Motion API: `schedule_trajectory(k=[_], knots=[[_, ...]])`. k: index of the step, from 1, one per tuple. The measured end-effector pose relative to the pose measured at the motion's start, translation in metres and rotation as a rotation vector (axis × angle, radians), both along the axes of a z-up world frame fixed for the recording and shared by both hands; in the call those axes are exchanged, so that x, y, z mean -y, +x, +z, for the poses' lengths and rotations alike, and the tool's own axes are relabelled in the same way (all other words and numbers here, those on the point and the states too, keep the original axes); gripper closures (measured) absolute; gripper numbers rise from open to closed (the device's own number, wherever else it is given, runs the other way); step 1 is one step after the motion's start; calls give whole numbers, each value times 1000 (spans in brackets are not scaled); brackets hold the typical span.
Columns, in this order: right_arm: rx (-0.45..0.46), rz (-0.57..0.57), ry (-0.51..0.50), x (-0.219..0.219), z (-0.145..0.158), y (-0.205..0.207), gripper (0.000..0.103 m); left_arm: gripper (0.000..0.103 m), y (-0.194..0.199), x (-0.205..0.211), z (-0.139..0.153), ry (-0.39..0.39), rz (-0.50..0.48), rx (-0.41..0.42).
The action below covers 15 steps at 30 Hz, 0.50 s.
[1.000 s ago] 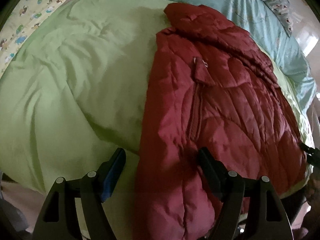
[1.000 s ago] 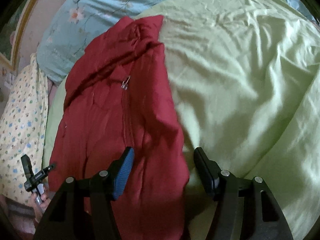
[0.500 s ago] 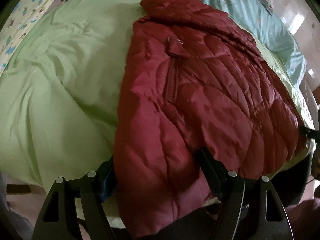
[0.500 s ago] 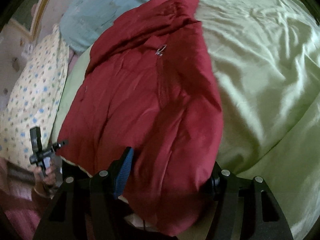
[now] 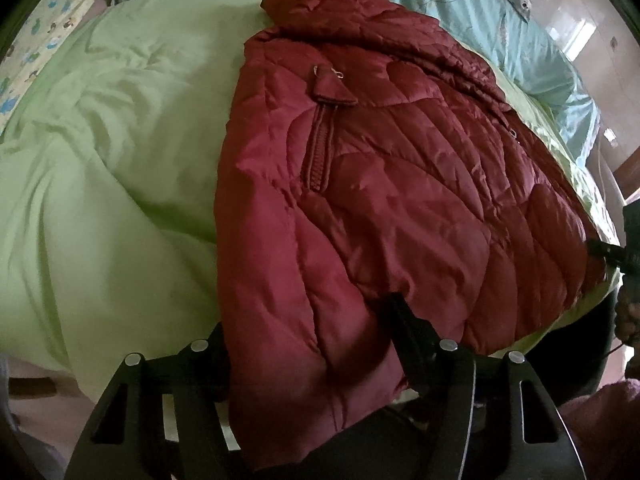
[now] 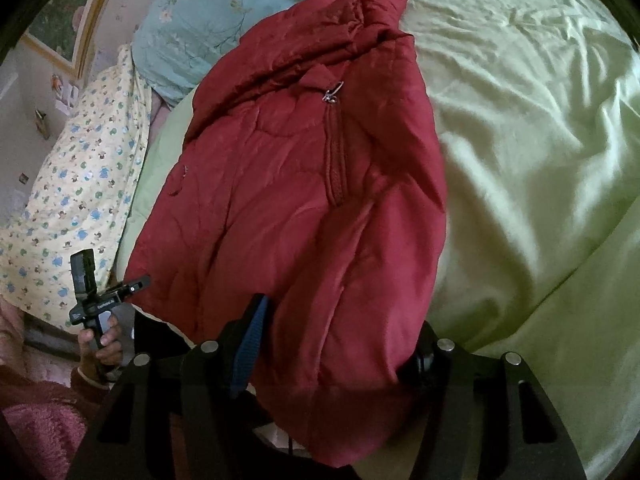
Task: Fold large clothes
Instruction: 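Grasp the jacket hem with the right tool and lift it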
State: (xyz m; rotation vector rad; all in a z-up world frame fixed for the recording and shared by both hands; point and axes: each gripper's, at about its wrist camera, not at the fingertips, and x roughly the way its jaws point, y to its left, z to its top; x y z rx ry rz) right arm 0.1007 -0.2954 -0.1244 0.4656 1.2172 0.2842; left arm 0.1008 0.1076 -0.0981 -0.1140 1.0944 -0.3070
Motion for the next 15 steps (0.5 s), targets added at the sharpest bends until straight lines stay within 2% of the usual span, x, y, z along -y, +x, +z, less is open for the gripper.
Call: schedule_trajectory(k=[2, 3, 5, 8, 15], knots=[[4, 0, -5, 0, 0, 0, 45, 63, 0, 1, -1, -9, -1, 0], [8, -1, -8, -1, 1, 0, 47, 67, 0, 1, -1, -12, -2, 1], [19, -5, -14, -1, 2, -1, 63, 76, -1, 2, 2, -7, -6, 14], [39, -13, 9, 0, 5, -2, 71, 81, -4, 6, 10, 5, -19, 52], [101, -31, 89, 2, 17, 1, 76, 84, -14, 4, 35, -58, -6, 150]])
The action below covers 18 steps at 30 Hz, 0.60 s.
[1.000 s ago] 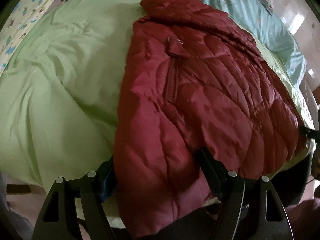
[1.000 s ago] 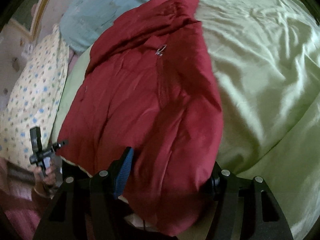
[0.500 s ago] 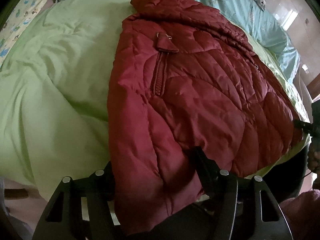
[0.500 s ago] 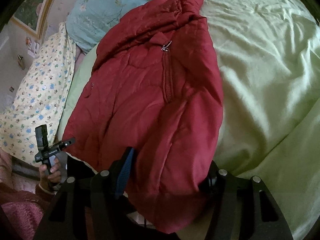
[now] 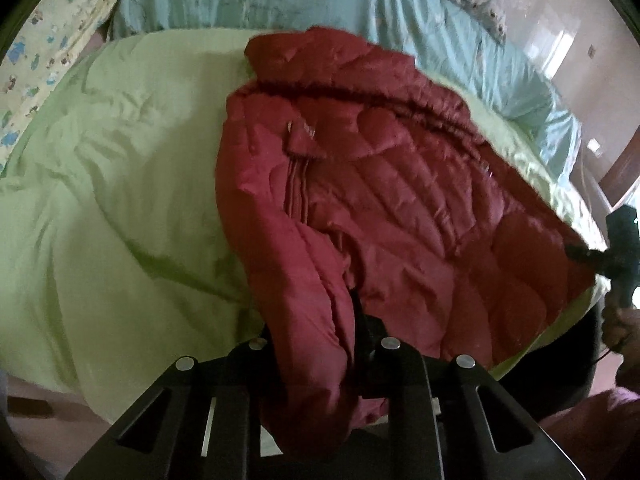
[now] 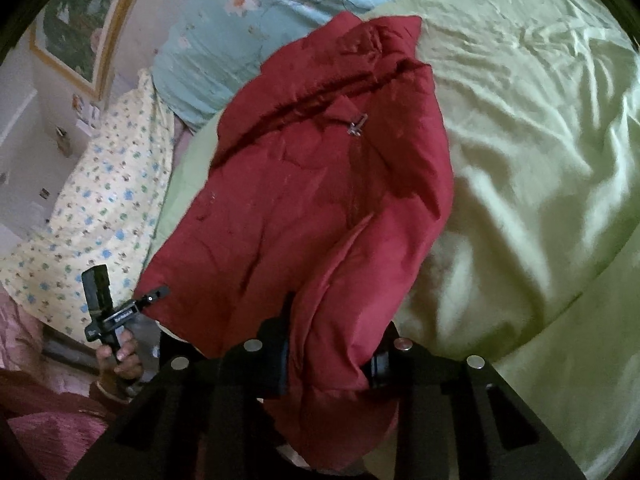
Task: Fold large clothes
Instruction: 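Grasp the jacket hem with the right tool and lift it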
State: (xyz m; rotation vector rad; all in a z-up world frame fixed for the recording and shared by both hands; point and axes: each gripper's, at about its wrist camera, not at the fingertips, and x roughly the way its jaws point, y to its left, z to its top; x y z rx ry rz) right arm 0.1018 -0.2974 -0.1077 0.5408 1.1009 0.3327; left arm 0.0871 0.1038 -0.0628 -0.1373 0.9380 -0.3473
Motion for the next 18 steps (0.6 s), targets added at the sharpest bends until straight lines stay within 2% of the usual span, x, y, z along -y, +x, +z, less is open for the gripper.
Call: schedule_trajectory(k=[4, 12, 18], knots=[[41, 0, 16, -3, 11, 3, 77, 84, -4, -4, 13, -38, 15, 48], [197, -13, 38, -7, 46, 24, 78, 84, 3, -20, 40, -133, 73, 167], [294, -38, 46, -6, 66, 56, 78, 84, 24, -20, 53, -153, 95, 227]])
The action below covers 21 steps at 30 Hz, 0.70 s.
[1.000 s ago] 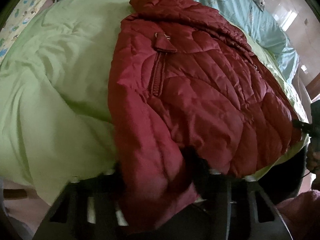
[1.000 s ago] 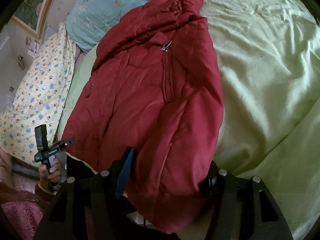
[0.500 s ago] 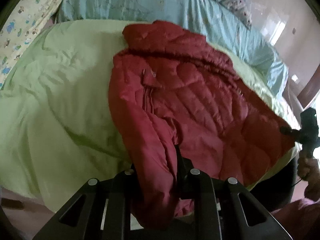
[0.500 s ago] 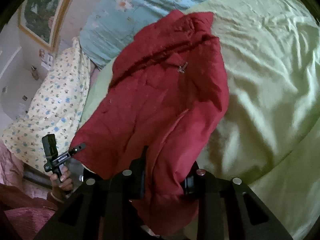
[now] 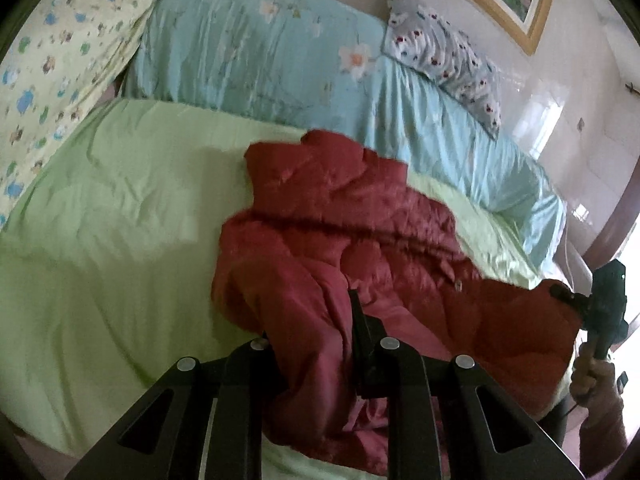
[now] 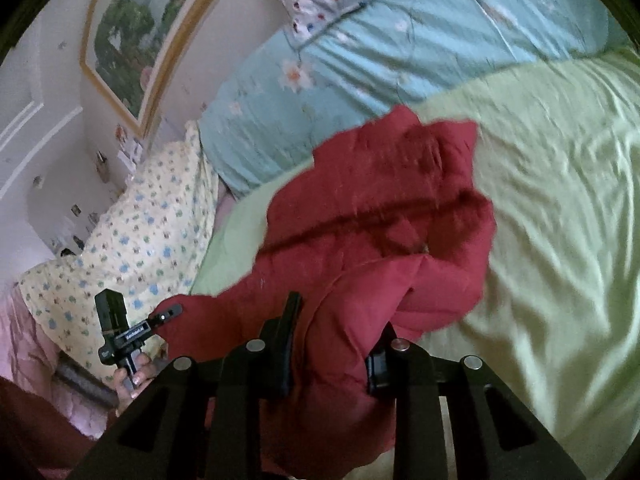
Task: Fold large clothes
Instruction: 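Grasp the jacket hem with the right tool and lift it, then fold the hem toward the collar with the right tool while the left tool grips the hem too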
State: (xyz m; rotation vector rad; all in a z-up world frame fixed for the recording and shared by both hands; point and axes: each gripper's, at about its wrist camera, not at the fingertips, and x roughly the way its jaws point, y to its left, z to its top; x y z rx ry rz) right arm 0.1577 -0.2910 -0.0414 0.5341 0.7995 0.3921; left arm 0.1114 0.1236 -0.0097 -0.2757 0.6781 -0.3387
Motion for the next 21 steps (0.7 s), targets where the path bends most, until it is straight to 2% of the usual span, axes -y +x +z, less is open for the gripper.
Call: schedule_trajectory(k=[7, 14, 21], knots=[[51, -67, -16, 9, 16, 43, 78, 84, 49, 9, 17, 1, 36, 58], [70, -132, -38, 18, 22, 94, 78, 84, 109, 22, 22, -12, 94, 56], [56, -181, -59, 26, 15, 148, 78, 84, 179, 39, 17, 13, 133, 38]])
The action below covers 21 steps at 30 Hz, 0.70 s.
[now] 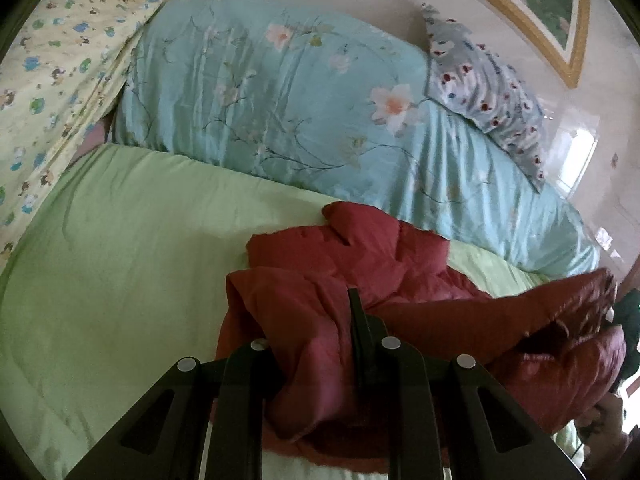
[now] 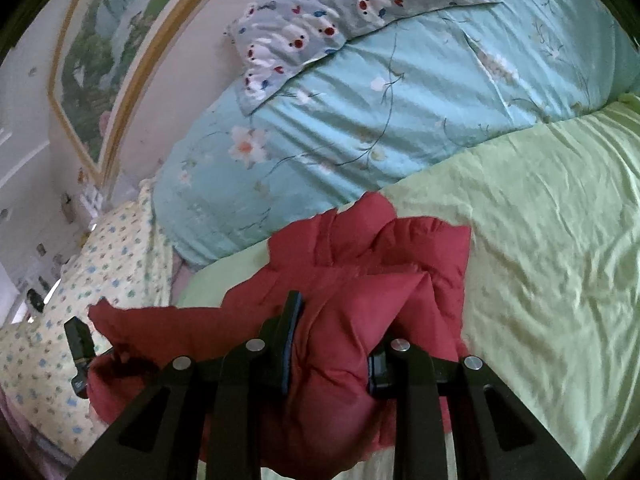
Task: Fold large clothes
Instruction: 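Fold the hem toward the collar with the right tool while the left tool grips the hem too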
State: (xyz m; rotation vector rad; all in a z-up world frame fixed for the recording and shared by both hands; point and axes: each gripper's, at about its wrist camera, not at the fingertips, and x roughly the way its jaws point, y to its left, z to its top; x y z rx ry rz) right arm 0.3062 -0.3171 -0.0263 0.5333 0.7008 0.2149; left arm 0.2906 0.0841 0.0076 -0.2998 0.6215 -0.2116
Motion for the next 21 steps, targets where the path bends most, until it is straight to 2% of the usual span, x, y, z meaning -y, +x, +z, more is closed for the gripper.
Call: schedule_trajectory(k=[6, 11, 17, 21], knots=[[-40, -58, 4, 9, -15, 46, 76, 83, 68, 9, -4, -21, 38, -40], [-106, -130, 44, 28, -40, 88, 74, 81, 130, 19, -16, 5, 66, -92], [-182, -181, 50, 41, -76, 132, 74, 77, 208, 29, -44, -2, 92, -169], [-191, -194, 39, 44, -90, 152, 74, 76, 251, 34, -66, -2, 107, -209]])
